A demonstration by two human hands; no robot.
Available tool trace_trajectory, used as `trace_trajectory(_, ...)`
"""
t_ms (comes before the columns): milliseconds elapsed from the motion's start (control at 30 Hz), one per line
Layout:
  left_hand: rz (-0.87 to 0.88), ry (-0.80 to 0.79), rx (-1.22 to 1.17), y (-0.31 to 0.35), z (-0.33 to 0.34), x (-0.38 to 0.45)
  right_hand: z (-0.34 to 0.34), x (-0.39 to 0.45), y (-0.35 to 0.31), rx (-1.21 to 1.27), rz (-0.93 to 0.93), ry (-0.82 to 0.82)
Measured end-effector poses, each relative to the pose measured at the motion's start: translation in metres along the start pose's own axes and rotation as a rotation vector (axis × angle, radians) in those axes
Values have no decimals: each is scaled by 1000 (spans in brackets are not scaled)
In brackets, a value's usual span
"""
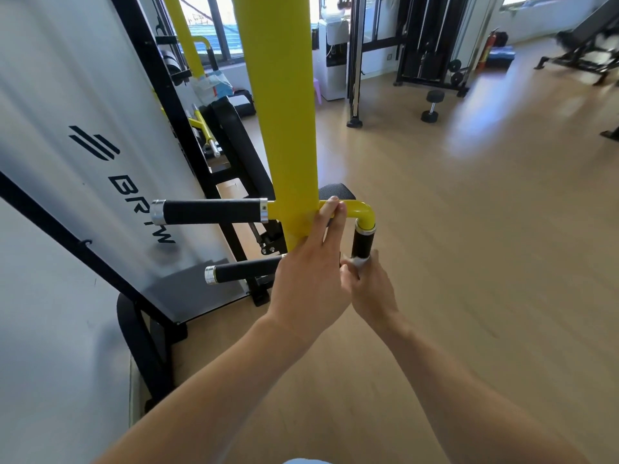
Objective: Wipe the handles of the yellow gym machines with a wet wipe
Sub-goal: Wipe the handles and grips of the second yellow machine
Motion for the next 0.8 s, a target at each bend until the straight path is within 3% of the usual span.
trace_trajectory(67,1,-3,-13,-1,1,3,0,3,1,38,11,-18)
trace_trajectory(233,20,8,-13,1,1,2,-40,10,-55,264,-166,190)
trace_trajectory(333,29,10,-14,2,2,0,-34,8,-46,223,-194,164)
trace_trajectory(467,35,10,-13,-1,-1,1,3,8,10,-20,-85,-20)
trace_trajectory(600,58,8,-100,-2,-7,-3,34,4,85,-322,78,-308)
trace_trajectory(700,119,-9,-254,-13,-5,-32,60,-29,111,-262,154,-504)
trace_trajectory(800,60,-41,-375,-53,13,-82,92,-64,87,-193,104,-643)
Point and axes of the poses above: each hand's wrist, its own x-axis towards the middle knuckle, its own z-axis out of the palm, y = z × x, the point moved 6 cm from there along x, towards the middle knuckle, and after that the axes turned 1 degree about z, right-handed, at the moved point
